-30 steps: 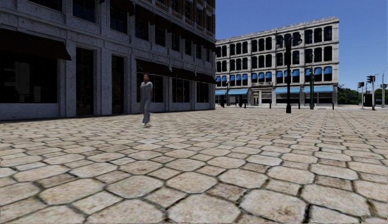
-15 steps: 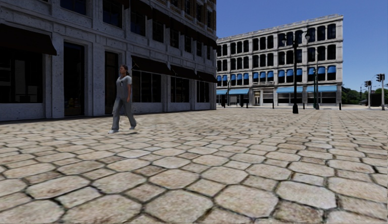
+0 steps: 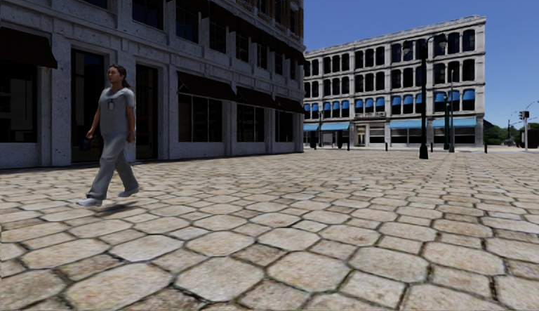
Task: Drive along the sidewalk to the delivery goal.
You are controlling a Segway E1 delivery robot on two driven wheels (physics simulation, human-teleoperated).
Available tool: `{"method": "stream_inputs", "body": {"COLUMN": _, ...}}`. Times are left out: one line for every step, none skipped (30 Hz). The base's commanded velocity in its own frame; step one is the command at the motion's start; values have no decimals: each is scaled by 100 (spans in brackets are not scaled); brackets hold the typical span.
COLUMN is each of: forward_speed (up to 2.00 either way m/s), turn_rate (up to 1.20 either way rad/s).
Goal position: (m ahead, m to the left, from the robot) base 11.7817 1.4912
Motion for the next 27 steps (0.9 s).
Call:
{"method": "stream_inputs", "body": {"forward_speed": 200, "turn_rate": 23}}
{"method": "stream_inputs", "body": {"forward_speed": 200, "turn_rate": 24}}
{"method": "stream_inputs", "body": {"forward_speed": 200, "turn_rate": 24}}
{"method": "stream_inputs", "body": {"forward_speed": 200, "turn_rate": 25}}
{"method": "stream_inputs", "body": {"forward_speed": 200, "turn_rate": 25}}
{"method": "stream_inputs", "body": {"forward_speed": 200, "turn_rate": 27}}
{"method": "stream_inputs", "body": {"forward_speed": 200, "turn_rate": 27}}
{"method": "stream_inputs", "body": {"forward_speed": 200, "turn_rate": 28}}
{"method": "stream_inputs", "body": {"forward_speed": 200, "turn_rate": 28}}
{"method": "stream_inputs", "body": {"forward_speed": 200, "turn_rate": 29}}
{"method": "stream_inputs", "body": {"forward_speed": 200, "turn_rate": 30}}
{"method": "stream_inputs", "body": {"forward_speed": 200, "turn_rate": 30}}
{"method": "stream_inputs", "body": {"forward_speed": 200, "turn_rate": 33}}
{"method": "stream_inputs", "body": {"forward_speed": 200, "turn_rate": 36}}
{"method": "stream_inputs", "body": {"forward_speed": 200, "turn_rate": 37}}
{"method": "stream_inputs", "body": {"forward_speed": 200, "turn_rate": 37}}
{"method": "stream_inputs", "body": {"forward_speed": 200, "turn_rate": 37}}
{"method": "stream_inputs", "body": {"forward_speed": 200, "turn_rate": 38}}
{"method": "stream_inputs", "body": {"forward_speed": 200, "turn_rate": 39}}
{"method": "stream_inputs", "body": {"forward_speed": 200, "turn_rate": 39}}
{"method": "stream_inputs", "body": {"forward_speed": 200, "turn_rate": 39}}
{"method": "stream_inputs", "body": {"forward_speed": 200, "turn_rate": 39}}
{"method": "stream_inputs", "body": {"forward_speed": 200, "turn_rate": 39}}
{"method": "stream_inputs", "body": {"forward_speed": 200, "turn_rate": 39}}
{"method": "stream_inputs", "body": {"forward_speed": 200, "turn_rate": 39}}
{"method": "stream_inputs", "body": {"forward_speed": 200, "turn_rate": 39}}
{"method": "stream_inputs", "body": {"forward_speed": 200, "turn_rate": 39}}
